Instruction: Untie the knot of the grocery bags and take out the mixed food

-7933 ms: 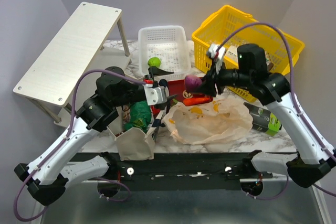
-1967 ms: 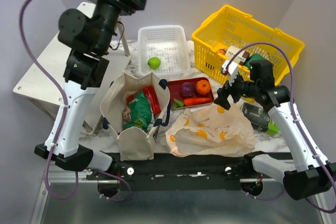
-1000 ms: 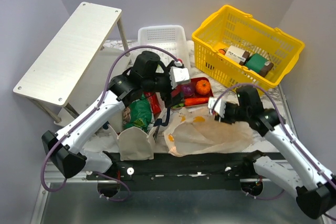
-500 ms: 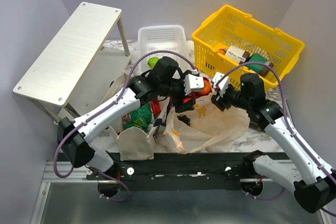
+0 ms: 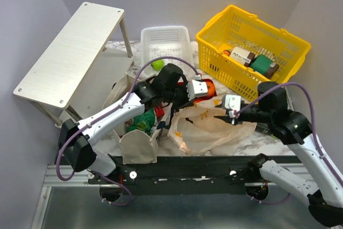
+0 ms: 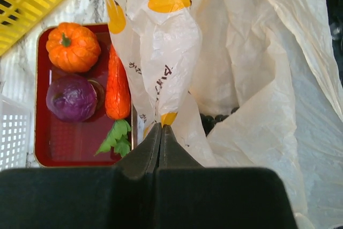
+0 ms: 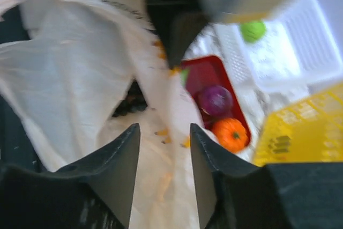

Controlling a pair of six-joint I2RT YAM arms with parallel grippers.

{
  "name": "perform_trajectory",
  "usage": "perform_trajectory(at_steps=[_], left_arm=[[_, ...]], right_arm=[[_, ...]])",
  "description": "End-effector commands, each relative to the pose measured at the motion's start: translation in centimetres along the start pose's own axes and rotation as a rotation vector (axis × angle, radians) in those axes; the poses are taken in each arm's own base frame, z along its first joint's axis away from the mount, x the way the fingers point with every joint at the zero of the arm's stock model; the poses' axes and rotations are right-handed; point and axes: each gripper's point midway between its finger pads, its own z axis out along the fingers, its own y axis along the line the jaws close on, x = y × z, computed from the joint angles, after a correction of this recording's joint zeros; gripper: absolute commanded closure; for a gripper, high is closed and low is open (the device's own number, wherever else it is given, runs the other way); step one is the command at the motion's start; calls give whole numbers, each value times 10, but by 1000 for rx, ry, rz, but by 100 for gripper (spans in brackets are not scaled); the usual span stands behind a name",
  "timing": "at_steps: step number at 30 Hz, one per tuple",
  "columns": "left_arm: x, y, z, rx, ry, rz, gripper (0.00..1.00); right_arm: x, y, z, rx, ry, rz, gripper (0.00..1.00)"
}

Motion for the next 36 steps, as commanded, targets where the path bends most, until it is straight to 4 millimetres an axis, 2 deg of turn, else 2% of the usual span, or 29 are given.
perform_trajectory(at_steps=[1,2,3,4,5,6,8,9,10,13,14,15,17,18,20,23,24,27,30,33,35,36], left_arm=[[-43,23,-4,-73,-121,-98,100],[-49,24,-6,-71,-141,-142,100],[-54,29,-7,-70,-160,-163,100],[-62,32,-11,-68,-182,-174,100],[-65,34,-13,-63,-194,-191,100],[-67,35,-13,-55,-205,-222,100],[-73,35,-17,-25,-232,-250,100],[-75,35,-18,-15,-244,-268,100],[-73,36,-18,-8,-245,-279,100],[-72,39,-20,-15,-260,-290,100],[-67,39,-19,-19,-255,-295,100],[-67,40,-20,-27,-262,-291,100],[-60,41,-20,-35,-253,-299,100],[-61,41,-22,-39,-261,-296,100],[-58,43,-21,-43,-255,-302,100],[-55,47,-22,-55,-254,-308,100],[-55,47,-23,-53,-254,-334,100],[-55,49,-25,-55,-261,-346,100],[-61,47,-27,-24,-285,-358,100],[-69,41,-29,42,-325,-383,100],[-73,38,-29,73,-336,-396,100],[-72,39,-26,80,-334,-401,100]], right_arm=[[37,59,25,-288,87,-7,59],[39,56,33,-277,81,-19,59],[54,55,40,-252,121,2,61],[60,52,46,-237,133,-5,61],[63,42,57,-201,127,-28,62],[82,37,62,-157,186,-18,64],[94,21,75,-83,208,-42,64],[110,19,80,-66,259,-45,64],[125,24,84,-75,285,-42,64],[138,40,91,-101,305,-50,62],[134,57,91,-166,300,-48,61],[119,78,91,-273,231,-46,60],[92,108,82,-417,152,-31,58],[82,115,81,-446,121,24,57],[82,110,86,-413,123,50,56],[98,85,99,-262,182,42,56],[115,76,100,-194,244,37,56],[139,65,106,-121,316,11,56],[150,61,114,-108,348,-5,56],[146,57,127,-108,328,21,55],[130,61,134,-153,282,59,44],[117,73,137,-233,223,78,39]])
